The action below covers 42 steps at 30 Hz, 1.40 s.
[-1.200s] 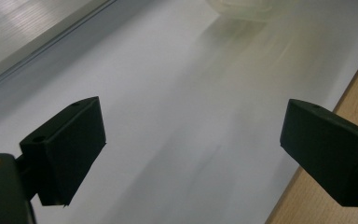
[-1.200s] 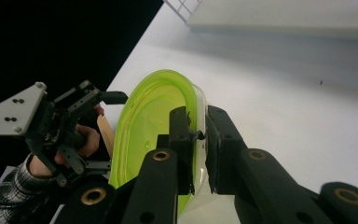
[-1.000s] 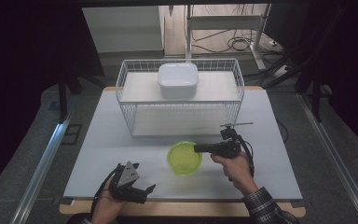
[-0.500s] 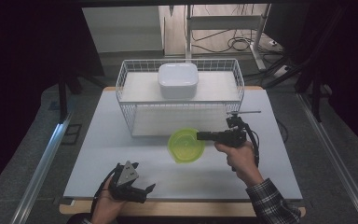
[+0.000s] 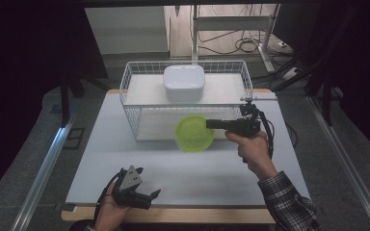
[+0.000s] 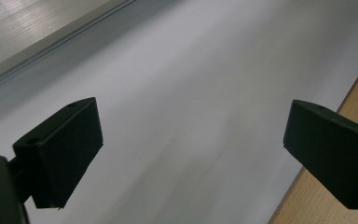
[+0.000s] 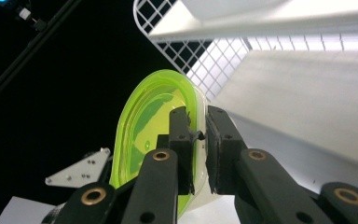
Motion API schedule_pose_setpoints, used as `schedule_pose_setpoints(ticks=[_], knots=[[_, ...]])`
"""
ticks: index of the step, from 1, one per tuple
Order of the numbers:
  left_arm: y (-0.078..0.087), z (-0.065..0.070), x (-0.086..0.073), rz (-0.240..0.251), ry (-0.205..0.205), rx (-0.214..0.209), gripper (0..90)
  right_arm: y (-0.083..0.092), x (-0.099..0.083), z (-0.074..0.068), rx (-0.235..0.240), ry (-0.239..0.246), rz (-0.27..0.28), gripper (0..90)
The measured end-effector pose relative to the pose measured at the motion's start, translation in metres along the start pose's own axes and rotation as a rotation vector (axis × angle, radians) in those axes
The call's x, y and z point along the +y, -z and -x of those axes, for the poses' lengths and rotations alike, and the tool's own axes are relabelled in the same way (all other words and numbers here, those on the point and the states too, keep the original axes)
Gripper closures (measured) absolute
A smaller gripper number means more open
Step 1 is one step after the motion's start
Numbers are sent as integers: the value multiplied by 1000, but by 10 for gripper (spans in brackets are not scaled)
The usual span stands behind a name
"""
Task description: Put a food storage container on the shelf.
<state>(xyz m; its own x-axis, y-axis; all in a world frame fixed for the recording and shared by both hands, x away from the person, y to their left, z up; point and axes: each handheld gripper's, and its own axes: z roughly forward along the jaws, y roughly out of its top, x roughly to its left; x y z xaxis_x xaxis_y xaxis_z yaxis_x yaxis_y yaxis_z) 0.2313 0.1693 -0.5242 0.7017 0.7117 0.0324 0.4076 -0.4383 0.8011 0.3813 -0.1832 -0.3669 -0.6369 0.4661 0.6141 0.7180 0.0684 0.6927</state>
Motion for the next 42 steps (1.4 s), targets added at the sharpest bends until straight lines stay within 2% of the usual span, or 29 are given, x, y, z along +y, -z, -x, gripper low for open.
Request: schedule_pose_setpoints(ticks=[13,25,31,42], knots=[[-1,0,0,-13,-6,5,42,12,38,-18,5,11,54,815],[-1,1,0,-14,-4,3,43,12,76,-35,16,17,105,815],[-1,1,0,-15,-5,1,43,9,94,-41,-4,17,138,815],[-1,1,0,-19,-6,0,44,-4,121,-42,-45,-6,206,814]])
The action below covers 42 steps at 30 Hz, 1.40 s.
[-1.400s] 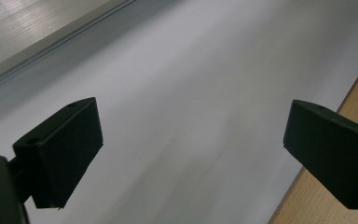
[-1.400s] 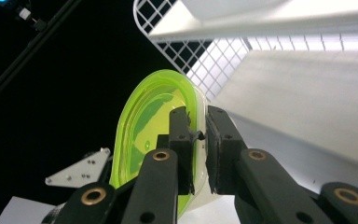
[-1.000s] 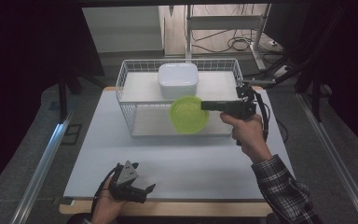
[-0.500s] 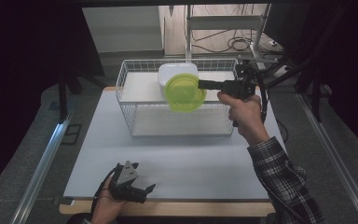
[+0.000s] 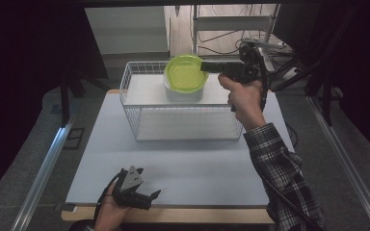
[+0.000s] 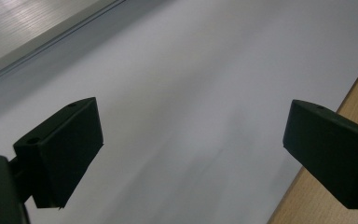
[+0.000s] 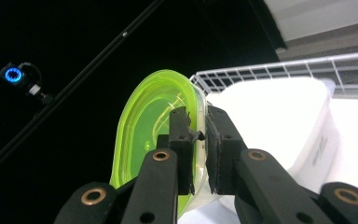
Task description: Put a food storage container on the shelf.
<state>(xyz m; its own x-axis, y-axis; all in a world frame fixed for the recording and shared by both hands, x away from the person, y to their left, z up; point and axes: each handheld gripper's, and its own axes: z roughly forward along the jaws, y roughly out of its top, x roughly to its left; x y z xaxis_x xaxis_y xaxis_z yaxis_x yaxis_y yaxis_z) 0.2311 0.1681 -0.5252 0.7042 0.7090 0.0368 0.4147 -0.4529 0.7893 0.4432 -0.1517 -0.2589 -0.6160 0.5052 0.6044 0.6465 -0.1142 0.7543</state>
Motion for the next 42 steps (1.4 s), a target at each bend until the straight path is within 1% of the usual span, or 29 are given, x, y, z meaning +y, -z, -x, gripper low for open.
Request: schedule_pose_setpoints(ticks=[5,8,12,13,16,19,20,24,26,28,35,39,40,42], knots=[[0,0,0,2,-1,-2,44,-13,8,-3,-36,-2,25,814],[0,0,0,3,-3,-3,44,-20,12,-2,-58,-11,42,814],[0,0,0,1,-4,-5,44,-30,15,3,-94,-31,49,814],[0,0,0,0,-5,-6,44,-30,15,4,-96,-31,49,814],[0,1,0,-1,-5,-7,45,-33,16,10,-117,-53,56,813],[0,1,0,-1,-6,-8,45,-34,16,12,-130,-62,62,809],[0,0,0,-4,-9,-8,45,-35,17,12,-133,-61,58,804],[0,1,0,-9,-12,-9,45,-37,19,8,-188,-38,45,784],[-1,1,0,-12,-14,-10,45,-39,20,7,-208,-20,37,773],[-1,1,0,-15,-13,-11,45,-41,21,5,-240,4,30,742],[-2,1,-1,-20,-17,-12,46,-46,23,7,-283,30,12,672],[-2,1,-1,-22,-20,-13,46,-46,23,9,-275,24,17,662],[-2,1,-1,-22,-19,-12,47,-46,23,9,-275,26,16,641],[-2,1,-1,-22,-20,-13,46,-47,23,9,-275,38,16,561]])
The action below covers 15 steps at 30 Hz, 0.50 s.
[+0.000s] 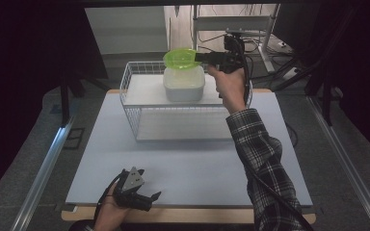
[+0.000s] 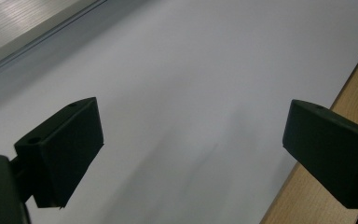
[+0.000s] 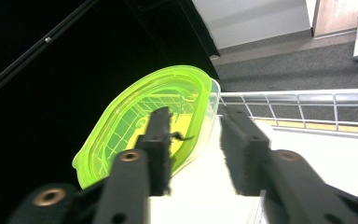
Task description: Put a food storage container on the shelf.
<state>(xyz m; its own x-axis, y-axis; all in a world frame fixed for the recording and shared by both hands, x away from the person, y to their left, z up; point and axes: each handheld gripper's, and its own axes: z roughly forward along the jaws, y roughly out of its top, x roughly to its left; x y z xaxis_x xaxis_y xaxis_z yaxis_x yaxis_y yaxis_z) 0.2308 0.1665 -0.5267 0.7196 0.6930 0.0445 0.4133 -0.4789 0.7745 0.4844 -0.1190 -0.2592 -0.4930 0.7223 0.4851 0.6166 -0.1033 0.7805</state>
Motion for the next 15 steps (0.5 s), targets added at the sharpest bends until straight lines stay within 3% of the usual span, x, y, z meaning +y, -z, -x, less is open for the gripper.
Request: schedule_pose_setpoints(ticks=[4,8,15], knots=[[0,0,0,0,0,1,47,1,0,1,29,16,11,357],[0,0,0,1,0,1,47,5,-3,2,49,38,22,241],[0,0,0,-1,0,1,47,16,-13,2,89,108,10,127]])
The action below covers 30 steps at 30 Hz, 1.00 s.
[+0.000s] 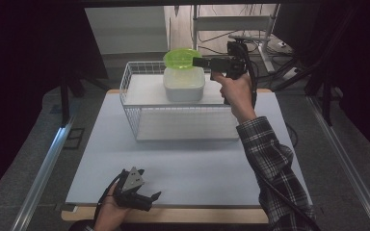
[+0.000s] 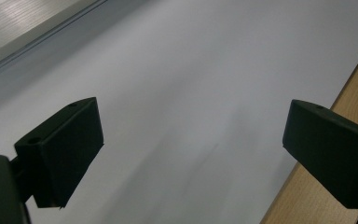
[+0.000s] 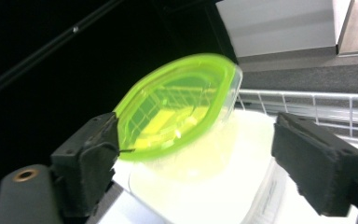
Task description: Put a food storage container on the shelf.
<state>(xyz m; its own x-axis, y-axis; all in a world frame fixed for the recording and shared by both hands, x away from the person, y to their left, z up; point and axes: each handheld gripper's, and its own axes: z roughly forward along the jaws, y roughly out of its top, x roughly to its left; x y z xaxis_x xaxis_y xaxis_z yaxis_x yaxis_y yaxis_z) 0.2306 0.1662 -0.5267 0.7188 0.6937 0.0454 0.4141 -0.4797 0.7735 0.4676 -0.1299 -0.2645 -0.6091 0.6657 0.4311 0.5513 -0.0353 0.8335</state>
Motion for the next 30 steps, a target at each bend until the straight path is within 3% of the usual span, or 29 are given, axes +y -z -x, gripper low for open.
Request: schedule_pose_setpoints(ticks=[12,19,25,30], knots=[[0,0,0,4,0,-2,46,15,-28,-10,-3,156,-29,65],[0,-1,0,8,4,-3,44,20,-45,-17,-69,280,-57,24],[0,0,0,11,3,-3,43,23,-64,-20,-62,332,-83,23],[0,-1,-1,12,3,-1,43,25,-80,-20,-49,343,-83,22]])
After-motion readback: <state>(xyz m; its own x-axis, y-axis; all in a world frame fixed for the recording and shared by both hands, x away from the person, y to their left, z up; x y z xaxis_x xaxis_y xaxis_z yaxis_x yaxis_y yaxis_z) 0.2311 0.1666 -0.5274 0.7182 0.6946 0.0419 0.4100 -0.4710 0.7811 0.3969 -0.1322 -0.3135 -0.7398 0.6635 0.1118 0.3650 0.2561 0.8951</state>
